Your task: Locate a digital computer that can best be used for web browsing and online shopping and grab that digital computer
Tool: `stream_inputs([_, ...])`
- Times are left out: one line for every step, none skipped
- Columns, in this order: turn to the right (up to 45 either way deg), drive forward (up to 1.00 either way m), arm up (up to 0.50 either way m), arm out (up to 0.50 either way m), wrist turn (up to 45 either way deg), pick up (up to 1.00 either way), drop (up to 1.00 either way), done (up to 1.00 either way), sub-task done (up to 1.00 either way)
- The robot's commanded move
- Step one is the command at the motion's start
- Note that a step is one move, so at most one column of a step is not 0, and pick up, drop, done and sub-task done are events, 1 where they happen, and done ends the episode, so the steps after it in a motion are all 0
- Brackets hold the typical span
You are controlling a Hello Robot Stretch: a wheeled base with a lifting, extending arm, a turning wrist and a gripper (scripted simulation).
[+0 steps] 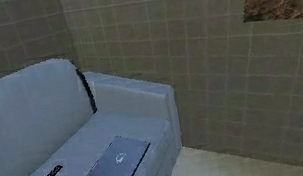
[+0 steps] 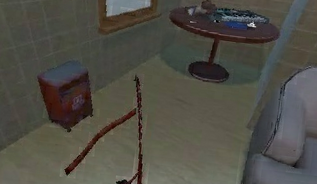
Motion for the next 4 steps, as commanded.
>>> stream_inputs([6.0, 0.00, 0.00, 0.00, 0.0, 0.00, 0.00, 0.00, 0.00])
stream_inputs([0.0, 0.50, 0.00, 0.00, 0.0, 0.00, 0.00, 0.00, 0.00])
stream_inputs([-45.0, 0.00, 0.00, 0.00, 0.0, 0.00, 0.00, 0.00, 0.00])
stream_inputs([-45.0, 0.00, 0.00, 0.00, 0.0, 0.00, 0.00, 0.00, 0.00])
